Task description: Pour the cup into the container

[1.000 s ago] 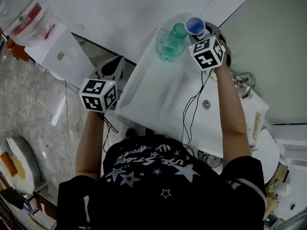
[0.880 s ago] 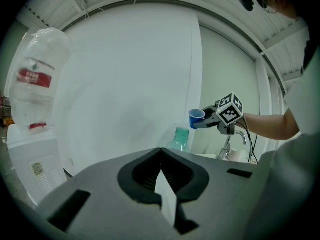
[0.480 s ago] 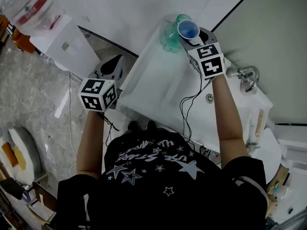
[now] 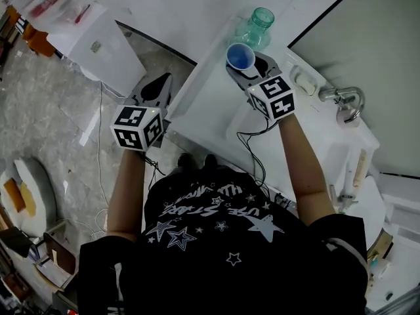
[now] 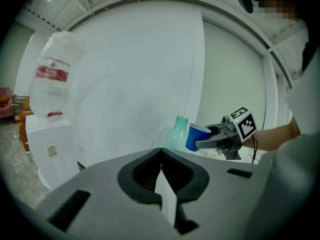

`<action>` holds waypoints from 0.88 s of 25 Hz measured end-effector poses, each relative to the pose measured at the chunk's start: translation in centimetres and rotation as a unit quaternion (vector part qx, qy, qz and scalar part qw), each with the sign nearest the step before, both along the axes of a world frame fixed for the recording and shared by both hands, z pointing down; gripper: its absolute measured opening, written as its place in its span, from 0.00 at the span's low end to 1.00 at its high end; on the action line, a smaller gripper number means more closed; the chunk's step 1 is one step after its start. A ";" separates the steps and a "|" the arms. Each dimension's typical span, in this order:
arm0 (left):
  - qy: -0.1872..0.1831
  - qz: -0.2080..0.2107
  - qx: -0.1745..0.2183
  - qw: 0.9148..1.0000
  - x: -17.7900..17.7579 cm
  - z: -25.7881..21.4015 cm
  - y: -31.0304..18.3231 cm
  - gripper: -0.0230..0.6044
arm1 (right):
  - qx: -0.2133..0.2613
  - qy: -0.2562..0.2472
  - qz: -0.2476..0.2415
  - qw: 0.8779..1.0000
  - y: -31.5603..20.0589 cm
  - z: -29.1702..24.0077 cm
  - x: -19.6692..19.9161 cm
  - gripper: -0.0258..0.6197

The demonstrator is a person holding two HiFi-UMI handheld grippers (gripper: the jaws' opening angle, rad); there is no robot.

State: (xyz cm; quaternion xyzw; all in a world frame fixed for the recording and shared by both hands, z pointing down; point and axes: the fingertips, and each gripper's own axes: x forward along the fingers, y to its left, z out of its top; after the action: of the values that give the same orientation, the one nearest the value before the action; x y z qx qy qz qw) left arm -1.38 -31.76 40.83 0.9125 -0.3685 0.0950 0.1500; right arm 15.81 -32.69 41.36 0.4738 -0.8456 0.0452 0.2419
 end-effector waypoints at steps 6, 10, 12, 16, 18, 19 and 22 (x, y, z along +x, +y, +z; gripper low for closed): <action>-0.007 -0.012 -0.013 1.000 -0.9 1.7 1.3 0.05 | 0.003 -0.041 -0.056 0.998 2.1 3.4 -4.4 0.43; -0.011 -0.019 -0.023 0.999 -1.8 3.1 2.0 0.05 | -0.012 -0.060 -0.079 0.995 3.3 5.8 -6.9 0.43; -0.013 -0.022 -0.032 0.999 -2.5 3.8 2.6 0.05 | -0.025 -0.065 -0.089 0.994 4.2 6.9 -8.5 0.43; -0.016 -0.023 -0.048 0.998 -3.7 5.3 3.5 0.05 | -0.053 -0.067 -0.098 0.992 5.6 9.7 -10.6 0.43; -0.017 -0.020 -0.055 0.998 -4.1 5.9 3.7 0.05 | -0.064 -0.063 -0.098 0.991 6.1 10.9 -11.3 0.43; -0.017 -0.017 -0.057 0.998 -4.3 6.1 3.7 0.05 | -0.069 -0.061 -0.097 0.991 6.2 11.4 -11.6 0.43; -0.017 -0.008 -0.063 0.998 -4.8 6.8 3.6 0.05 | -0.083 -0.053 -0.091 0.991 6.4 12.9 -12.2 0.43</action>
State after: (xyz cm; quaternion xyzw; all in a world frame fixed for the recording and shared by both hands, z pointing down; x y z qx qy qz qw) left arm -6.18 -28.18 47.59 0.8967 -0.3712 0.1322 0.2018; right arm 3.59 -26.32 54.23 0.3703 -0.8900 0.1181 0.2385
